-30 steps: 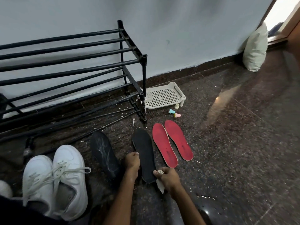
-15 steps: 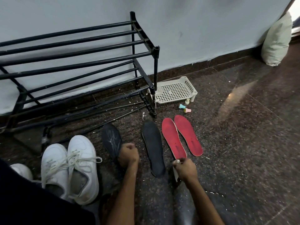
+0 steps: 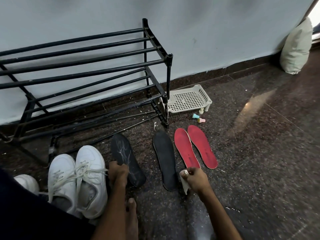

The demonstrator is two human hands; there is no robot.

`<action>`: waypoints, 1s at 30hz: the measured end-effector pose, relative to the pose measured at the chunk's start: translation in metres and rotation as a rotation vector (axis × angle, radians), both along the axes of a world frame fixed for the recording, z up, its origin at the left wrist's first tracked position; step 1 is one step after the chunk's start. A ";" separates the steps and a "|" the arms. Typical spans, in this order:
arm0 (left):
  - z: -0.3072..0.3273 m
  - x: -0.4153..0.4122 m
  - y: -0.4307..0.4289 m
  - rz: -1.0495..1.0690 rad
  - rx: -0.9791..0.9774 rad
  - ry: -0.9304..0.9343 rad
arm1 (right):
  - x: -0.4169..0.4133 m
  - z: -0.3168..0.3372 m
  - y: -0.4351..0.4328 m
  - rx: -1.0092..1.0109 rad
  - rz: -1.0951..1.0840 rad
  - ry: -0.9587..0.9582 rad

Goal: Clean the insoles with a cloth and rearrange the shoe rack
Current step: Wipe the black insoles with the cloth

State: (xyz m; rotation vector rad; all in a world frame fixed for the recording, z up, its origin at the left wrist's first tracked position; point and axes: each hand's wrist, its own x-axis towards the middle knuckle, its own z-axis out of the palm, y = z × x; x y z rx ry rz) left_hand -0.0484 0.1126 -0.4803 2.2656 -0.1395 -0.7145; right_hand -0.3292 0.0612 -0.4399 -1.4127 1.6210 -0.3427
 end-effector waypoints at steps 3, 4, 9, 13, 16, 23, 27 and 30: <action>-0.060 0.026 -0.015 0.043 -0.100 0.069 | 0.000 -0.001 -0.003 0.026 -0.018 -0.054; -0.044 0.019 -0.018 0.027 -0.127 0.099 | 0.000 0.001 -0.004 0.034 -0.022 -0.087; 0.080 -0.068 -0.017 -0.333 -0.272 0.428 | -0.001 0.038 -0.007 0.025 -0.005 -0.313; 0.107 -0.114 -0.027 -0.586 -0.405 0.482 | -0.019 0.063 -0.006 -0.024 -0.008 -0.327; 0.125 -0.142 -0.031 -0.712 -0.487 0.540 | -0.044 0.077 -0.003 -0.098 -0.044 -0.432; 0.165 -0.180 -0.045 -0.936 -0.595 0.693 | -0.120 0.120 0.012 -0.124 -0.017 -0.541; 0.183 -0.201 -0.057 -0.750 -0.820 0.955 | -0.149 0.134 0.023 -0.018 0.110 -0.559; 0.188 -0.215 -0.060 -0.738 -0.896 1.150 | -0.158 0.136 0.024 -0.019 0.149 -0.508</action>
